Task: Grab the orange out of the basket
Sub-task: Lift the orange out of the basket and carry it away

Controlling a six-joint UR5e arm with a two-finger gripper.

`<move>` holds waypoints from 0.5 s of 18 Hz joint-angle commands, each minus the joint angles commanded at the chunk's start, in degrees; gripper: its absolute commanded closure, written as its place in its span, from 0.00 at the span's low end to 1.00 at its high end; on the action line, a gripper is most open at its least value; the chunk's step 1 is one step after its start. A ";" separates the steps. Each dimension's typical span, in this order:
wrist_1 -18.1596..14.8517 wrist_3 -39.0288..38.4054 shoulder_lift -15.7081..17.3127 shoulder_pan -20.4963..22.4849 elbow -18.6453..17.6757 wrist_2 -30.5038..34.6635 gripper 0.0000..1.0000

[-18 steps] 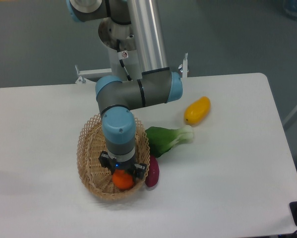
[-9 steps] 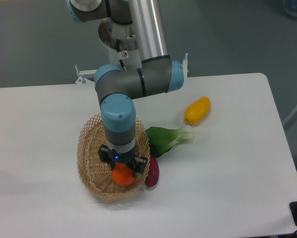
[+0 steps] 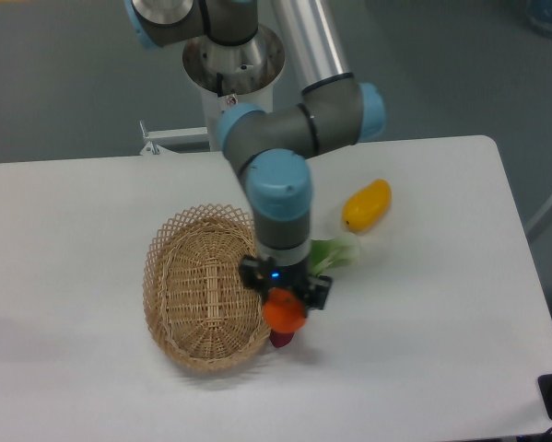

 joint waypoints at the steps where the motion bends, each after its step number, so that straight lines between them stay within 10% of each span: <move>1: 0.00 1.60 -0.18 1.59 0.62 -0.09 0.52; 9: -0.09 13.64 -0.88 12.68 3.53 -3.51 0.51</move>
